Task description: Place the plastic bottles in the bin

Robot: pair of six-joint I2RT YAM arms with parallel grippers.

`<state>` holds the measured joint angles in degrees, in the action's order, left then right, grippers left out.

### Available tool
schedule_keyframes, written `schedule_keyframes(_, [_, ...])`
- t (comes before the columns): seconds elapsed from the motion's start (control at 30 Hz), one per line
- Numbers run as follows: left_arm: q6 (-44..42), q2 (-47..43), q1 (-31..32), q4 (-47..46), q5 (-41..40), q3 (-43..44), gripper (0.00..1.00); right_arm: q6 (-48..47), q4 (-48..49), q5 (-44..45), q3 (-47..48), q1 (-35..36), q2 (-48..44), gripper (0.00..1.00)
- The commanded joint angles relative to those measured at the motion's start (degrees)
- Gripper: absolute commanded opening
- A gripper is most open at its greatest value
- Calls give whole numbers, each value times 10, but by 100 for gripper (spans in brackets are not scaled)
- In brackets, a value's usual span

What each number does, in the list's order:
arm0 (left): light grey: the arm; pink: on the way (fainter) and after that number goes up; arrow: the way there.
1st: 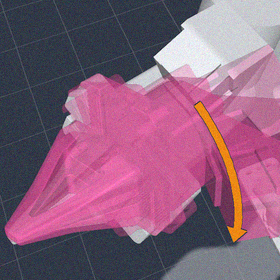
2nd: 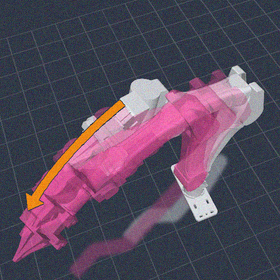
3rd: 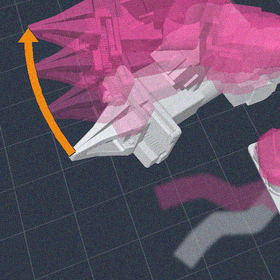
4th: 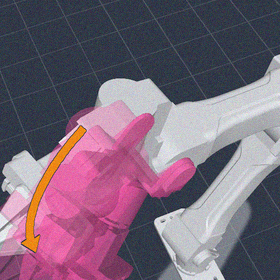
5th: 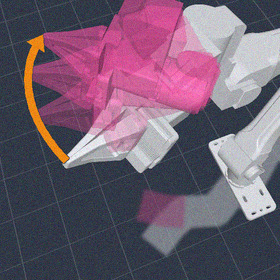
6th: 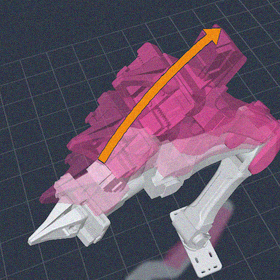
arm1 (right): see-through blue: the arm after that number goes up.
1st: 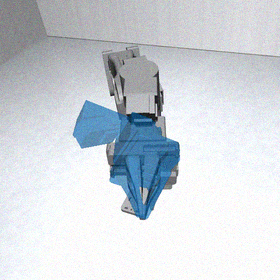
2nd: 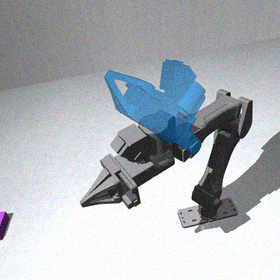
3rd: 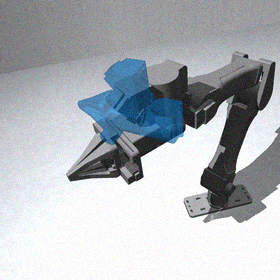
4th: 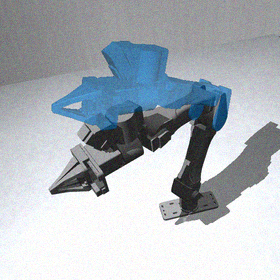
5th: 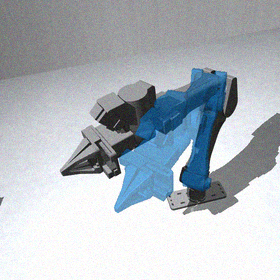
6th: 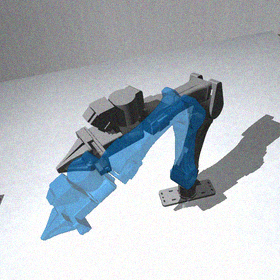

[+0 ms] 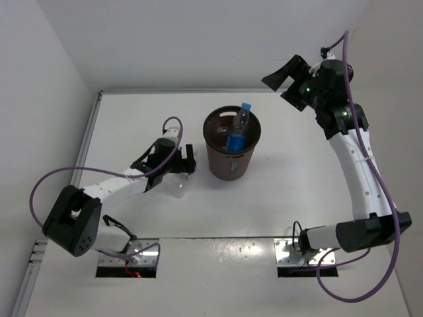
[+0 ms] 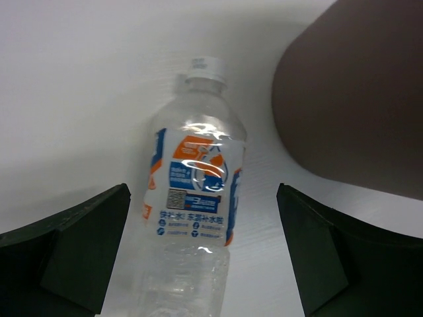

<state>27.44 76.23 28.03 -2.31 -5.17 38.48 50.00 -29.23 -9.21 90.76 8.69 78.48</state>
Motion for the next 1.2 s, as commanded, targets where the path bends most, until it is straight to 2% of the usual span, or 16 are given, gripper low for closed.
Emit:
schedule_keyframes(0.0, [-2, 26, 20, -22, 15, -13, 100, 8, 17, -13, -2, -4, -13, 100])
schedule_keyframes(0.33, [45, 82, 31, -27, 3, -31, 98, 8, 6, -19, -2, -15, -18, 100])
schedule_keyframes(0.43, [45, 89, 31, -27, 3, -36, 84, 8, 6, -24, -2, -20, -18, 100])
schedule_keyframes(0.47, [45, 89, 31, -27, 3, -36, 72, 8, 6, -24, -2, -20, -18, 100])
schedule_keyframes(0.5, [45, 89, 31, -27, -3, -29, 67, 8, 6, -24, -2, -25, -18, 100])
schedule_keyframes(0.57, [45, 67, 31, -14, -29, -11, 56, 8, 6, -30, -2, -25, -18, 100])
schedule_keyframes(0.6, [52, 60, 26, -3, -40, -1, 54, 8, 6, -30, -2, -25, -18, 100])
schedule_keyframes(0.77, [67, 9, 1, 44, -127, 91, 54, 8, 6, -41, -14, -31, -18, 100])
schedule_keyframes(0.87, [50, -14, -20, 44, -199, 198, 54, 8, 11, -52, -14, -36, -18, 100])
schedule_keyframes(0.93, [39, -20, -27, 35, -219, 238, 54, 8, 11, -52, -14, -36, -18, 100])
schedule_keyframes(1.03, [22, -20, -27, -5, -200, 293, 54, 13, 16, -57, -19, -41, -18, 100])
schedule_keyframes(1.17, [22, -26, 10, -74, -146, 311, 55, 13, 16, -63, -24, -41, -18, 100])
